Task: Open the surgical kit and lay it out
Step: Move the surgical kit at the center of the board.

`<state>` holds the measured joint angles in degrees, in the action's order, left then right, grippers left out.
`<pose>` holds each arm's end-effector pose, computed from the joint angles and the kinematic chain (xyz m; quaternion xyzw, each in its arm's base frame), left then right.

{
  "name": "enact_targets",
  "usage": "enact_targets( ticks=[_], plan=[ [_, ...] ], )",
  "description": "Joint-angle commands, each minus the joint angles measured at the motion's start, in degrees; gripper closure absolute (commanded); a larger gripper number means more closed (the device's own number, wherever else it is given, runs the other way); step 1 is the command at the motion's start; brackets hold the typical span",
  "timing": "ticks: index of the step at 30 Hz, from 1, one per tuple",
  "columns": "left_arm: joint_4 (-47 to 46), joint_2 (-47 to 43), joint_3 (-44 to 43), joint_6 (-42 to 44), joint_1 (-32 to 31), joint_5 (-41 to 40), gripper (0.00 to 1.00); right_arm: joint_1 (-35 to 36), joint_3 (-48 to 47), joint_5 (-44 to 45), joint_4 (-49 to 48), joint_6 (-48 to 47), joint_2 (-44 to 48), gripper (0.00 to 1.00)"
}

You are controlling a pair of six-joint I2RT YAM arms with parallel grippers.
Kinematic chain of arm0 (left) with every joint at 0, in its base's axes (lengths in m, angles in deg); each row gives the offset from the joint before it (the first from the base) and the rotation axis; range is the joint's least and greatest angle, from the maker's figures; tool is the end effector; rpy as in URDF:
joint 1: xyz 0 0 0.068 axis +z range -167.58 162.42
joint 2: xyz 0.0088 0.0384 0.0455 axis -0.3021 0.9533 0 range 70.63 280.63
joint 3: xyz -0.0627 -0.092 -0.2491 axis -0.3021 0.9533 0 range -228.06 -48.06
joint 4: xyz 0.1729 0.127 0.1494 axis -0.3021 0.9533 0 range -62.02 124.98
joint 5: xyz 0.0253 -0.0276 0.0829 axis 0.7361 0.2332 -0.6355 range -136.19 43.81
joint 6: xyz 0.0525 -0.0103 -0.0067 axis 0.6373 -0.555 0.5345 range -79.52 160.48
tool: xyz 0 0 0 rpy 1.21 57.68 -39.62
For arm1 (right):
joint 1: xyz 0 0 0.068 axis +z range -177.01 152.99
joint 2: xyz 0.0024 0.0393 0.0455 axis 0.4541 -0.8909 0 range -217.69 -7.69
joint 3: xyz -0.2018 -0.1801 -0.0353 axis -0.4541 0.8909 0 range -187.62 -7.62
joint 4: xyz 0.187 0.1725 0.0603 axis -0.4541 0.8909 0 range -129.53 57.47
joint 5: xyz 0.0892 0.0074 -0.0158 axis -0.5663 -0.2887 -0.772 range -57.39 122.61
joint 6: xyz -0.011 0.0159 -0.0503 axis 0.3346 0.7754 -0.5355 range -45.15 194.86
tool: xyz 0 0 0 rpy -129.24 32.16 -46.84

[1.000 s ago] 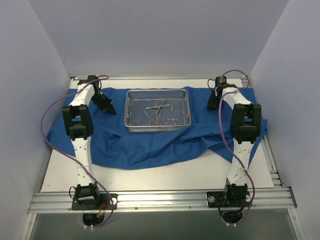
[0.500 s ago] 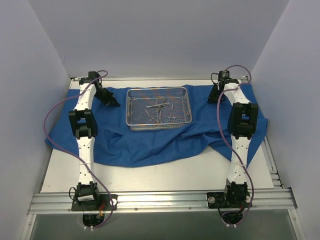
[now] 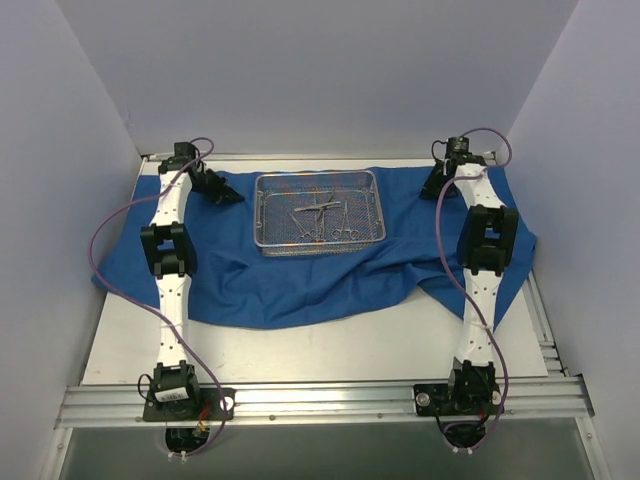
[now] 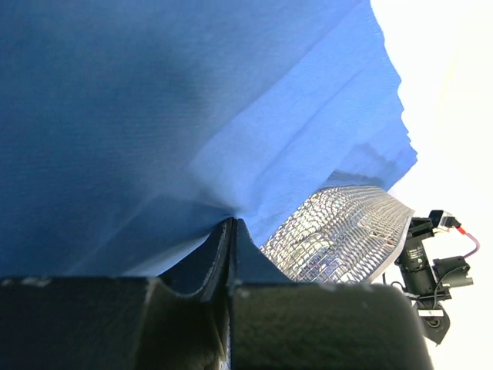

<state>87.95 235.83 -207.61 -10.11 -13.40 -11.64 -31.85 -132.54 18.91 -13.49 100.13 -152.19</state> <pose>0.5676 0.0214 0.1224 -0.3737 0.8576 -0.3462 0.0709 0.5604 -0.0391 0.1636 0.1953 0.8995 0.1752 0.3494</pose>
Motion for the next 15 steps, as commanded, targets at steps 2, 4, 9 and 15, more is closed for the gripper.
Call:
enact_targets(
  ticks=[2,4,9,15],
  plan=[
    [-7.40,-3.45,0.28,2.49,0.21,-4.30,0.92,-2.54,-0.13,6.48,6.21,-0.49,-7.54,1.00],
    [-8.54,-7.86,3.52,3.65,0.73,-5.10,0.79,-2.89,-2.07,6.05,7.09,-0.75,-8.42,1.00],
    [-3.20,-20.52,5.65,10.41,2.40,-10.27,0.67,-2.81,-10.76,2.36,8.94,-1.90,-8.34,1.00],
    [9.03,-35.54,20.20,18.59,3.81,-19.24,0.60,-2.81,-6.50,0.34,9.02,-1.37,2.72,0.75]
  ],
)
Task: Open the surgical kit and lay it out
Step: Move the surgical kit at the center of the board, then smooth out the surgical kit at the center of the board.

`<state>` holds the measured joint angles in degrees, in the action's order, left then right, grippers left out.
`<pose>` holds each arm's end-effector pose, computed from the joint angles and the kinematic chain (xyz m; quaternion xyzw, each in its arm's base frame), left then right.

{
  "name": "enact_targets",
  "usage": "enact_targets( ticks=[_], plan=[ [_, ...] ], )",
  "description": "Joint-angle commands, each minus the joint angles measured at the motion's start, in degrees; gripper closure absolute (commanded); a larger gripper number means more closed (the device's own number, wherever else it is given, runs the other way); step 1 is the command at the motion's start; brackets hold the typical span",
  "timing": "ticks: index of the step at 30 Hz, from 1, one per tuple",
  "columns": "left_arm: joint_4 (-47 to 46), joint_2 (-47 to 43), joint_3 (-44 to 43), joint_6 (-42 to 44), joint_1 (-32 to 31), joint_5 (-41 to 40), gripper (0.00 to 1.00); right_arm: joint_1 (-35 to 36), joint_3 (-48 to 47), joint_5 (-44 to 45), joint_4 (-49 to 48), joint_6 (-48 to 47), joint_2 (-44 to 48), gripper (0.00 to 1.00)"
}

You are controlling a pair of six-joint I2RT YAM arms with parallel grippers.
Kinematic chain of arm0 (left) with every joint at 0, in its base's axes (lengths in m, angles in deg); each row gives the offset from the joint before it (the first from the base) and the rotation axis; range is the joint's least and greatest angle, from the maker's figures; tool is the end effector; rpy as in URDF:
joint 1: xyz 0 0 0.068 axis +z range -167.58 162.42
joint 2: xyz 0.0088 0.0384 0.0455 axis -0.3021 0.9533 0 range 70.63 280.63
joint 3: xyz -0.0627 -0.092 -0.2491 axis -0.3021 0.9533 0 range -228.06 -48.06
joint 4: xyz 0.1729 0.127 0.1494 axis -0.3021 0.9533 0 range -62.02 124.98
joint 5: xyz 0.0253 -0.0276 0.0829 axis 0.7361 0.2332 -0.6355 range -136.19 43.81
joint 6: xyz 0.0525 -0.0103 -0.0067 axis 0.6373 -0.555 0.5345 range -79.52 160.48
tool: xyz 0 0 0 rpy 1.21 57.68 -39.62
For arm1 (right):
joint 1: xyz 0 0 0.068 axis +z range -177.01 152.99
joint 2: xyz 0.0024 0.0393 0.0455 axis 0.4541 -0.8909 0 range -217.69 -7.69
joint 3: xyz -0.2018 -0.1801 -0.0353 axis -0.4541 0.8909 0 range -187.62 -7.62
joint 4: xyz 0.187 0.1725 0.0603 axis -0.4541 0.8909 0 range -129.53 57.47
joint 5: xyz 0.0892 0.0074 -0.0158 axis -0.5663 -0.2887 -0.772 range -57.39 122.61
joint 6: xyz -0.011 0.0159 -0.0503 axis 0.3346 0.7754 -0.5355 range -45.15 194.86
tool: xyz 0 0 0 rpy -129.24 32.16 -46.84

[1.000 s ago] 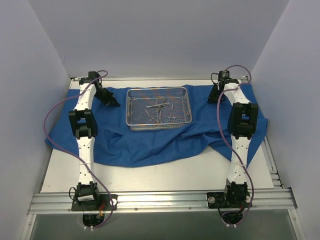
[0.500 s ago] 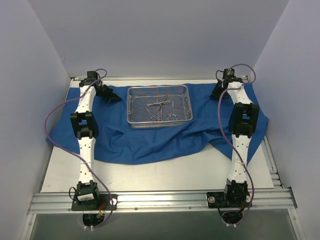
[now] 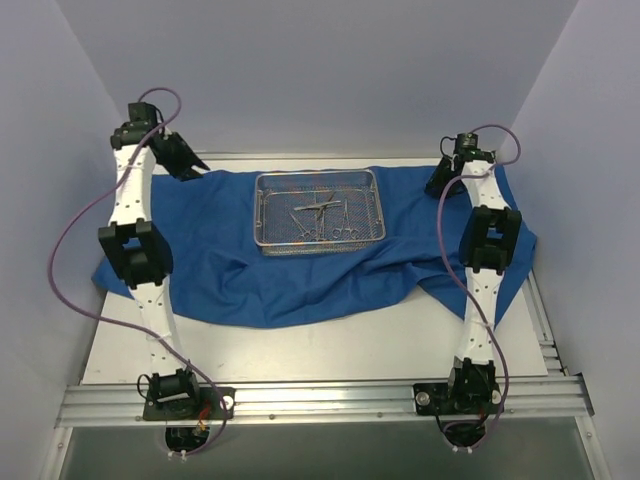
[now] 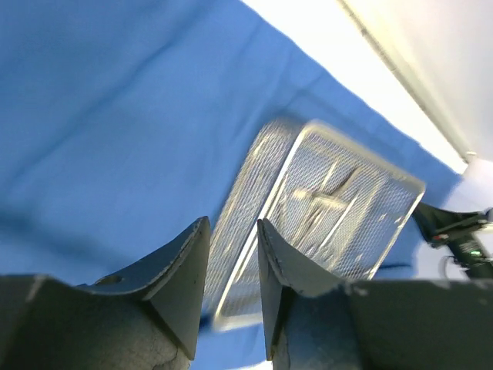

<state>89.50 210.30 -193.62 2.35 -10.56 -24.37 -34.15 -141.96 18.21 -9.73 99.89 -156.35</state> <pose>0.5169 0.0504 0.2808 -0.3085 0.8877 -0.2520 0.2310 0.5721 -0.0628 0.1728 0.2063 0.8915 0.1741 0.3639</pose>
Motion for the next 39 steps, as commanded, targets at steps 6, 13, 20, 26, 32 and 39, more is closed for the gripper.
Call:
enact_targets(
  ticks=[6,13,20,26,32,39],
  plan=[
    [-2.35,-30.50,41.68,8.77,3.60,-11.02,0.67,0.28,17.78,0.95,4.83,-0.25,24.45,0.63],
    [-7.55,-33.24,56.68,9.65,7.47,-10.48,0.98,8.61,32.38,-0.37,3.25,-1.83,40.98,0.64],
    [-9.84,-34.47,65.90,9.22,7.91,-11.72,0.98,19.69,40.47,-1.07,1.67,-2.09,49.33,0.67],
    [-8.26,-33.95,70.85,6.67,9.14,-15.67,0.98,34.35,39.25,-1.87,-0.62,-4.65,45.40,0.73],
    [-5.18,-33.68,73.92,4.65,10.37,-17.86,0.98,45.96,33.90,-5.38,-4.49,-7.71,40.04,0.76],
    [-0.08,-34.91,79.63,2.62,11.95,-21.90,0.98,55.28,27.74,-8.37,-4.92,-12.73,29.14,0.77]
  ],
)
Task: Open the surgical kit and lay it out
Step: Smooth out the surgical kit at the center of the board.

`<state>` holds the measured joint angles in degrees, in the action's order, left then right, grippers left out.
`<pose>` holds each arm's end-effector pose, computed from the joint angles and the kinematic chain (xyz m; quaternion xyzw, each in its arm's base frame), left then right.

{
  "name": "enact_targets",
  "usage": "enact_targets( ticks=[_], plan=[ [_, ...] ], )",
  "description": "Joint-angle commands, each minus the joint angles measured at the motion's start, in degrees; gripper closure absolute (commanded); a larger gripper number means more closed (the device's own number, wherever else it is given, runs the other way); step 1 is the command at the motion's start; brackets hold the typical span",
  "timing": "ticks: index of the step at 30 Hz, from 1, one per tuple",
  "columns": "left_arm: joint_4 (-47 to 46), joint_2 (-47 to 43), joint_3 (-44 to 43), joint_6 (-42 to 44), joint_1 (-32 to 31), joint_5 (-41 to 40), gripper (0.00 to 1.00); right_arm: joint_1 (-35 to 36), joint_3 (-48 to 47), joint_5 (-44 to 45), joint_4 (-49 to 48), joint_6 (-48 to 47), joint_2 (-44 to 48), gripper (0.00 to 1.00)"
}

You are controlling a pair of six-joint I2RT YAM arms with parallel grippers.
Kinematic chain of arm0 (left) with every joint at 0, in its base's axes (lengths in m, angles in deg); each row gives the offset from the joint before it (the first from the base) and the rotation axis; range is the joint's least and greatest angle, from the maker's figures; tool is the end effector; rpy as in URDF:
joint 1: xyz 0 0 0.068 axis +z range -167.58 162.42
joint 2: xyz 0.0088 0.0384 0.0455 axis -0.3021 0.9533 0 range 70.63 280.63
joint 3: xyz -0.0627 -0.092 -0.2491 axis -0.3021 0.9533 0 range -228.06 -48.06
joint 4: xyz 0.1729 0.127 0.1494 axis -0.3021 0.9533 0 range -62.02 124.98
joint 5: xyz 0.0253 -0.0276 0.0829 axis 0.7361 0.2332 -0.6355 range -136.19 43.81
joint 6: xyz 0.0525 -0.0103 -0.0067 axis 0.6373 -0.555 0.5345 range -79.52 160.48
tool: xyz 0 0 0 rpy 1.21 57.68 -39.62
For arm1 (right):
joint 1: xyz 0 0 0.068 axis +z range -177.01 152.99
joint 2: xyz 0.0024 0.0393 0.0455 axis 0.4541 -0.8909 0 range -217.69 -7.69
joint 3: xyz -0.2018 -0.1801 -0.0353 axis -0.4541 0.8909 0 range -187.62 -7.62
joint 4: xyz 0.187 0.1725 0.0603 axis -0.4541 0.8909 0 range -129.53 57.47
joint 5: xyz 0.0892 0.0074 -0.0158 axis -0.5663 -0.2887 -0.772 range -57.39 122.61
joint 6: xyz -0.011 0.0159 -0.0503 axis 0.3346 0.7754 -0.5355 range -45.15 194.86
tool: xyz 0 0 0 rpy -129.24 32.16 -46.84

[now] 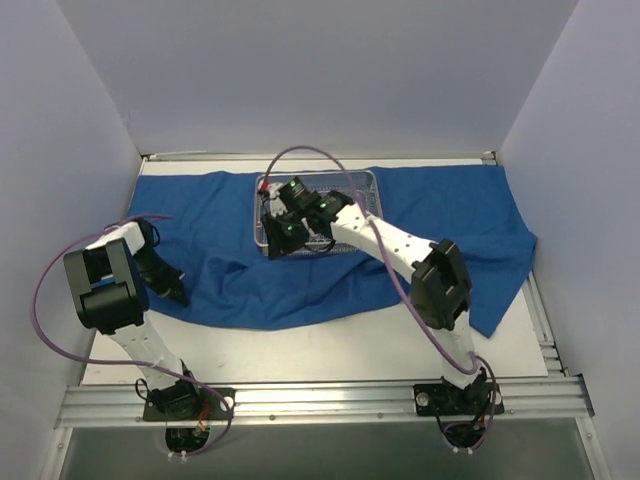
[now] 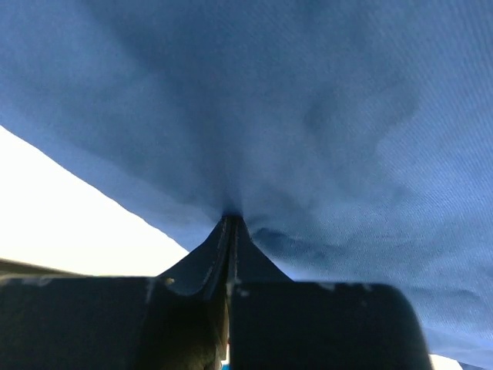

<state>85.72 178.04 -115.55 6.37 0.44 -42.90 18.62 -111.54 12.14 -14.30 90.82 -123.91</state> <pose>0.2961 0.0943 0.1456 0.4400 -0.8951 0.0190 0.0702 0.3225 0.3474 0.2913 -0.3019 0.8332 0.3596 0.2920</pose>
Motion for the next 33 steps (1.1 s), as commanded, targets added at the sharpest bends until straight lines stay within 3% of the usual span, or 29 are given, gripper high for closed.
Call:
enact_targets(
  ticks=[1,7,11,14,19,33],
  plan=[
    [4.05,-3.35,2.52,-1.05,1.40,-4.33,0.98,3.41,-3.21,-2.47,-0.53,-4.27,-5.83,0.77],
    [5.90,-10.44,5.08,0.27,4.04,-5.14,0.98,9.21,-7.78,-0.72,-1.59,-6.65,-14.28,0.79],
    [5.02,-19.24,4.56,1.94,4.30,-0.15,0.98,10.62,-10.86,0.08,-3.00,-5.95,-17.54,0.80],
    [4.49,-25.66,2.98,2.73,4.22,3.38,0.98,11.50,-13.85,1.05,-3.69,-5.07,-20.18,0.82],
    [7.03,-29.54,-2.90,4.84,4.13,1.99,0.98,13.35,-14.12,2.10,-4.14,-4.10,-23.16,0.83],
    [3.44,-28.14,-6.52,5.10,4.21,3.65,0.98,22.92,15.48,-0.27,-4.23,-4.36,-12.46,0.88]
  ],
)
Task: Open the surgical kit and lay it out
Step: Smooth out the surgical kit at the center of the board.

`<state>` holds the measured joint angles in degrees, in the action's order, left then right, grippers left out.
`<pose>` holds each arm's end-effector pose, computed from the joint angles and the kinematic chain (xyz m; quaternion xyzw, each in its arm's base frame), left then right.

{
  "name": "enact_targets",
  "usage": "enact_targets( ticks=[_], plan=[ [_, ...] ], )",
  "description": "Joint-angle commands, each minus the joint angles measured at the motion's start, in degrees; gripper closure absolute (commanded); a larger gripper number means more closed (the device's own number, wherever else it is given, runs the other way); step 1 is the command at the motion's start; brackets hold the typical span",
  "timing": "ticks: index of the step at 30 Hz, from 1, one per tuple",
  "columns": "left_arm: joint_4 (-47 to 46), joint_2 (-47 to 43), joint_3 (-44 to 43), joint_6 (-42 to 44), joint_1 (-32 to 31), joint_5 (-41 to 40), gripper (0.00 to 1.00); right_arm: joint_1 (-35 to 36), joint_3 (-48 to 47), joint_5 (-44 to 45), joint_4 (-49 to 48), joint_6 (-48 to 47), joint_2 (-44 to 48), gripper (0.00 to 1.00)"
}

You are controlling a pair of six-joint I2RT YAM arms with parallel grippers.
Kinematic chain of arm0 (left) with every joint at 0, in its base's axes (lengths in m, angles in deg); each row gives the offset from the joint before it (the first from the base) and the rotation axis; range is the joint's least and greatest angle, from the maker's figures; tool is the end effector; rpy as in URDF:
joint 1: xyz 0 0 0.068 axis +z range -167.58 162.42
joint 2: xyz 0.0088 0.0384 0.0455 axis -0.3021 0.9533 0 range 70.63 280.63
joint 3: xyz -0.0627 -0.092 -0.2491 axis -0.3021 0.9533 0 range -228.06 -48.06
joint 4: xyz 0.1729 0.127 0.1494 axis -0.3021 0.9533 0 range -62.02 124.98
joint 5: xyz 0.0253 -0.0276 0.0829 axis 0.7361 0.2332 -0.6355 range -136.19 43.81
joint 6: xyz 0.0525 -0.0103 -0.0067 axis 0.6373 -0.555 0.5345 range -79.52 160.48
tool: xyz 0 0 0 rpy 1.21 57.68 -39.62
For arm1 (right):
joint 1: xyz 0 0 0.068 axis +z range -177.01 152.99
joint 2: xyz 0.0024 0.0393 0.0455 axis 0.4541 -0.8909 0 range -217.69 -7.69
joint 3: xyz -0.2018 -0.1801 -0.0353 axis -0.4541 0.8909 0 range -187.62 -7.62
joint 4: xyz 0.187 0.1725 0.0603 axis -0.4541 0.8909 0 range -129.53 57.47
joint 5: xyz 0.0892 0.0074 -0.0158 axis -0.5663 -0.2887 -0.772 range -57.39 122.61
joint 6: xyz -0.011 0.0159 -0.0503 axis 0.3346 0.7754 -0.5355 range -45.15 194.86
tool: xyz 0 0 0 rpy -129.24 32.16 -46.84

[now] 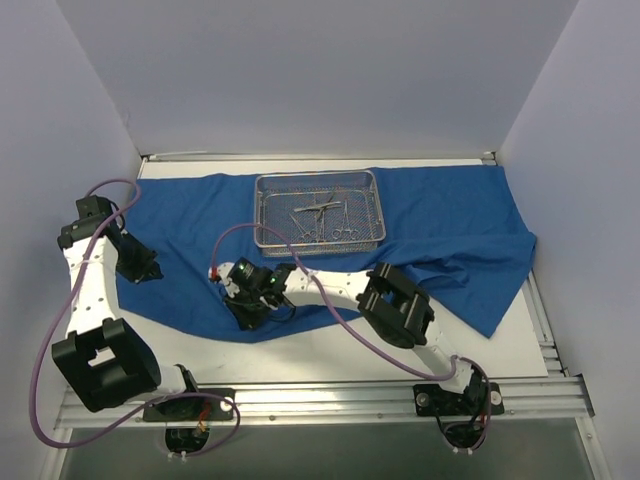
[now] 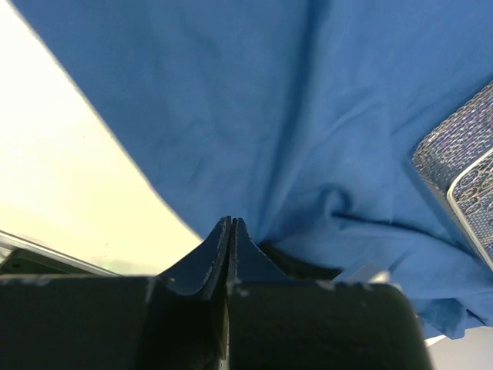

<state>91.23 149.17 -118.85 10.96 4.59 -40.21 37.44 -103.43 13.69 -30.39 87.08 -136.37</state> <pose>0.2365 0.0925 0.2952 -0.4217 0.8902 -0.0619 0.1611 0.2067 0.4590 0.1649 -0.4567 0.7798 0.3665 0.2214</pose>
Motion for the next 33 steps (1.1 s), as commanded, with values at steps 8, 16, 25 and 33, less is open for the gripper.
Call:
enact_targets(
  ticks=[8,16,25,33],
  plan=[
    [-4.97,2.14,-3.05,-0.72,0.06,1.14,0.98,5.25,15.21,-5.69,16.17,-1.24,8.79,0.88],
    [-4.18,4.25,-5.41,0.51,0.06,2.11,0.98,4.38,-0.23,-3.67,20.03,-1.33,8.10,0.79],
    [-1.46,5.57,-10.60,1.75,0.15,2.28,0.98,0.77,-20.90,-12.70,19.95,-3.43,0.55,0.75],
    [-2.16,4.08,-10.17,1.83,0.15,3.87,0.98,4.63,-21.70,-16.76,18.46,-5.38,-4.64,0.94]
  ],
)
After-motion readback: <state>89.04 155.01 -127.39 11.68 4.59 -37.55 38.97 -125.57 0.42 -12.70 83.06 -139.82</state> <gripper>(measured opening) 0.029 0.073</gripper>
